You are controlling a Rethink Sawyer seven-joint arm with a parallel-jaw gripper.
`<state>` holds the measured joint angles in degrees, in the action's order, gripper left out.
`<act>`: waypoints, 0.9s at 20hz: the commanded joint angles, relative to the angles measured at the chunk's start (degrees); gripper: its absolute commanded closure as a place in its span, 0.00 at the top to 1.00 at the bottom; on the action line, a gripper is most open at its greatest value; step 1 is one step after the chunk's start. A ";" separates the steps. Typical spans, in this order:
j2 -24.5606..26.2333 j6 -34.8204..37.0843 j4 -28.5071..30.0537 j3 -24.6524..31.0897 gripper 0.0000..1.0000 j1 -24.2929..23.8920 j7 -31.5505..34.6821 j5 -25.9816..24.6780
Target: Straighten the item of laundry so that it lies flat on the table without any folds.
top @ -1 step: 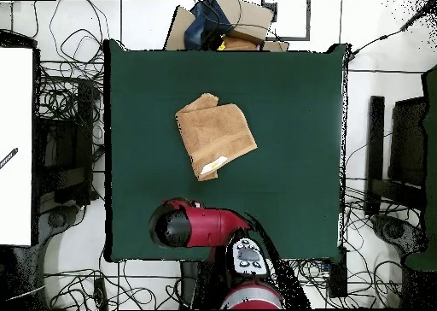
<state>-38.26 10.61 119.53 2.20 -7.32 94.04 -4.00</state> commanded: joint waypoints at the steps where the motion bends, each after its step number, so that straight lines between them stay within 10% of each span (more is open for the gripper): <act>1: -0.72 6.08 -7.22 0.09 0.00 -0.55 9.08 3.49; 18: 0.15 5.82 -7.11 0.21 0.00 -0.60 10.38 3.82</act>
<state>-40.15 12.69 117.10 2.20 -7.74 94.04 -3.54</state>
